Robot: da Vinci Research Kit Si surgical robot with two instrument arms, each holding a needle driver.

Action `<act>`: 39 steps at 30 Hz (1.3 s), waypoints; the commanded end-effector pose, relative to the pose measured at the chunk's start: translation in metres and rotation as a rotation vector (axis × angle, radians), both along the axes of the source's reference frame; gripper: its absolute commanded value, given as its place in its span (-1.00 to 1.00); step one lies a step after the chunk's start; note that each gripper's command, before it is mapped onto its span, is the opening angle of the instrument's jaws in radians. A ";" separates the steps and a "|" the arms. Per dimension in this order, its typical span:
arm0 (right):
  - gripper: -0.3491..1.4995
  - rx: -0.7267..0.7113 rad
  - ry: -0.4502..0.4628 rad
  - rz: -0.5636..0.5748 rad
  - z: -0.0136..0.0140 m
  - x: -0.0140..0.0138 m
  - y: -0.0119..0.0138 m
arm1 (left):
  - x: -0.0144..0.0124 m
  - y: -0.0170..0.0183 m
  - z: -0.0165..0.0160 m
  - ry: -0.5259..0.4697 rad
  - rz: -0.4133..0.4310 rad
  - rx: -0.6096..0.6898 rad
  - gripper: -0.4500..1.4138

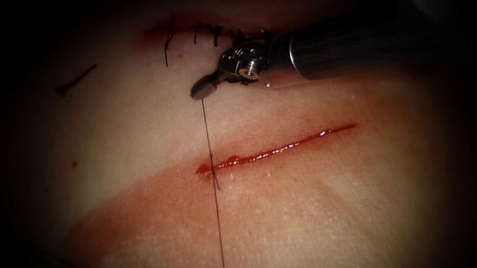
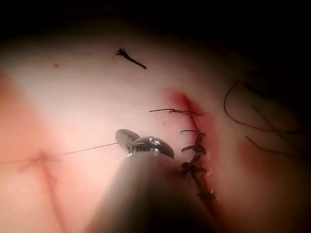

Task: Wound Closure

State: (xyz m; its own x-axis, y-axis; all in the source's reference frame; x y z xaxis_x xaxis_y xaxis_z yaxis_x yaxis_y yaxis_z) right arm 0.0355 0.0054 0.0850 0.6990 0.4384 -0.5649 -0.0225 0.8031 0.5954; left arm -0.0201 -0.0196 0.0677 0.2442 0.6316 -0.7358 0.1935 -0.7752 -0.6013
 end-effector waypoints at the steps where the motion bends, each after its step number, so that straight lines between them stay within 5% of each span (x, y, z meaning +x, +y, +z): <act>1: -1.00 -0.001 0.001 0.000 0.0006 0.0006 0.0000 | -0.0009 -0.0011 0.0005 -0.002 0.001 0.009 -1.00; 23: -1.00 -0.027 -0.019 0.021 0.0014 0.0005 0.0006 | -0.0016 -0.0029 0.0016 0.000 0.014 0.022 -1.00; 31: -1.00 -0.023 -0.015 0.015 0.0007 0.0002 -0.0005 | -0.0004 0.0014 -0.0017 -0.007 -0.007 0.033 -1.00; 36: -0.16 -0.030 -0.013 0.077 -0.0007 -0.0001 -0.0012 | 0.0009 0.0064 -0.0048 -0.011 -0.047 -0.017 -1.00; 39: 0.14 -0.030 -0.004 0.103 -0.0015 -0.0007 -0.0011 | 0.0020 0.0097 -0.0067 -0.005 -0.078 -0.037 -1.00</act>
State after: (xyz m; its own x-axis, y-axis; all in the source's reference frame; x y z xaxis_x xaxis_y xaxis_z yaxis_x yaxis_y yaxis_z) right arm 0.0343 0.0045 0.0829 0.6510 0.4935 -0.5767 -0.1122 0.8140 0.5699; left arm -0.0172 -0.0082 0.0600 0.2966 0.5734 -0.7637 0.1272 -0.8163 -0.5635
